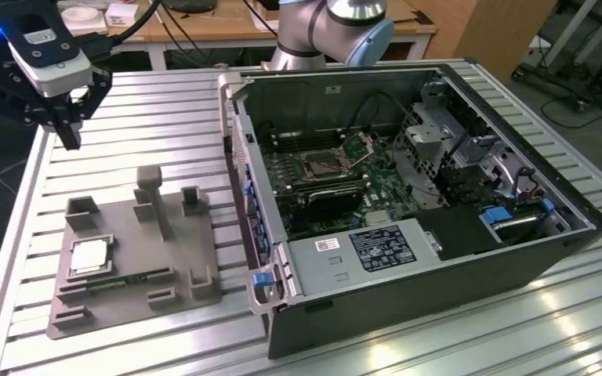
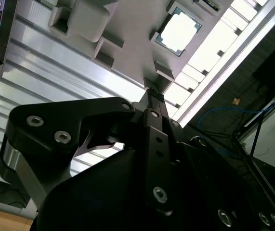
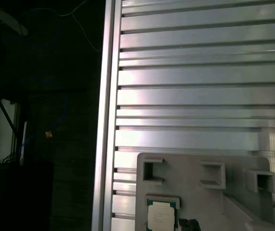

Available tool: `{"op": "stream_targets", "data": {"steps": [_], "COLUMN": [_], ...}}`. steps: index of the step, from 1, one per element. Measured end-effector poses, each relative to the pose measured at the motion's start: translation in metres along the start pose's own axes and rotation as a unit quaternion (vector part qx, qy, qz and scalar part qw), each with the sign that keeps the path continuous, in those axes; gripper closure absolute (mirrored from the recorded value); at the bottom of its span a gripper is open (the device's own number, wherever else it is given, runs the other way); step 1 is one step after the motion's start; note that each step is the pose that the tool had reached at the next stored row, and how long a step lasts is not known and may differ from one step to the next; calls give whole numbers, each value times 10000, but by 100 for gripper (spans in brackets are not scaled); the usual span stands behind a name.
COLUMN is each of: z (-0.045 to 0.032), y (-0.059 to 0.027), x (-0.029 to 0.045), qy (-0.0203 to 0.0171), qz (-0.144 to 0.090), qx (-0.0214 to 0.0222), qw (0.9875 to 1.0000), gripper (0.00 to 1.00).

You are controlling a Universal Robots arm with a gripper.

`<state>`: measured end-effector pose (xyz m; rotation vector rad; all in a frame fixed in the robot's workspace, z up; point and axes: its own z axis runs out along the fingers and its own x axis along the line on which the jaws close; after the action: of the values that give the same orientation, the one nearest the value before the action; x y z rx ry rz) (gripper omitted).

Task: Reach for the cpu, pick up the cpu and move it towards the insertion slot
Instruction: 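Reach for the cpu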

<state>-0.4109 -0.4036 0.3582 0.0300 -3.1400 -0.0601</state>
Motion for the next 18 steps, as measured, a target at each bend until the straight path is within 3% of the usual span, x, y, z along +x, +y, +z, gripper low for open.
{"op": "stream_targets", "data": {"steps": [9,18], "z": [0,4], "y": [-40,-137], "x": [3,15], "qy": [0,0], "qz": [0,0], "qx": [0,0], "qw": [10000,10000], "gripper": [89,89]}}
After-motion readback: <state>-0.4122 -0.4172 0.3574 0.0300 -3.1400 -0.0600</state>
